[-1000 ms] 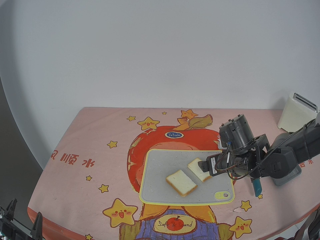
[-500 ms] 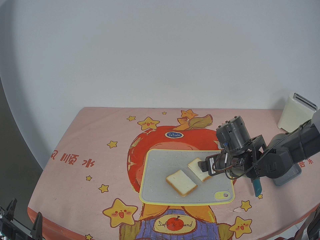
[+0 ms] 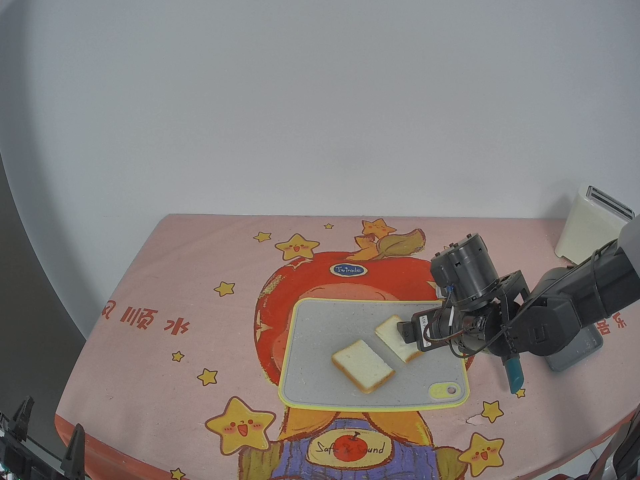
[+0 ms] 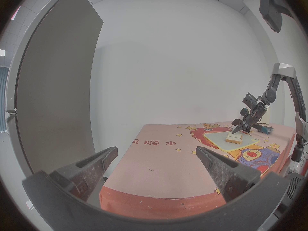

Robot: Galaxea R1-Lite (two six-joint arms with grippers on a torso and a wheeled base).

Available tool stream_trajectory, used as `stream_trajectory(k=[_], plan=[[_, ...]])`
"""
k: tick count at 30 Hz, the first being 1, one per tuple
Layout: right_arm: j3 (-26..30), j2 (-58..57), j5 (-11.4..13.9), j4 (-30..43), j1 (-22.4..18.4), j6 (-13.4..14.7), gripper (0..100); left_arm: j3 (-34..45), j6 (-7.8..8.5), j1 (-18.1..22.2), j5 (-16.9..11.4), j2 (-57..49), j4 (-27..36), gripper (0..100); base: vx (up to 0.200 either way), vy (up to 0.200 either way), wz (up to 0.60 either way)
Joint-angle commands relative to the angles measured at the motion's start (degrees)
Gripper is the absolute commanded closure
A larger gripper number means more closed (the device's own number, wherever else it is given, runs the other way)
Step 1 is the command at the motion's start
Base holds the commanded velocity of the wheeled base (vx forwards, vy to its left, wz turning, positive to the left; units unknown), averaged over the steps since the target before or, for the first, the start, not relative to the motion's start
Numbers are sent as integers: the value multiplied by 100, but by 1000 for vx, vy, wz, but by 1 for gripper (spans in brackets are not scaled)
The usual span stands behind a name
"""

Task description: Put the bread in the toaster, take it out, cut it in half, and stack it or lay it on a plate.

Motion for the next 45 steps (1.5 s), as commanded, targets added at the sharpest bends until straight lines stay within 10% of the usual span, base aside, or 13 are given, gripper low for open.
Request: stream_trajectory(k=[1, 27, 28, 45], plan=[[7, 45, 0, 20, 0, -5, 0, 92, -1, 0, 0, -93, -1, 0, 0, 0, 0], [24, 71, -62, 11, 52, 4, 0, 101, -1, 0, 0, -93, -1, 0, 0, 0, 0], [24, 80, -88, 11, 52, 4, 100, 92, -1, 0, 0, -93, -1, 0, 0, 0, 0], [24, 89, -88, 3, 79, 13, 100, 92, -1, 0, 0, -93, -1, 0, 0, 0, 0]])
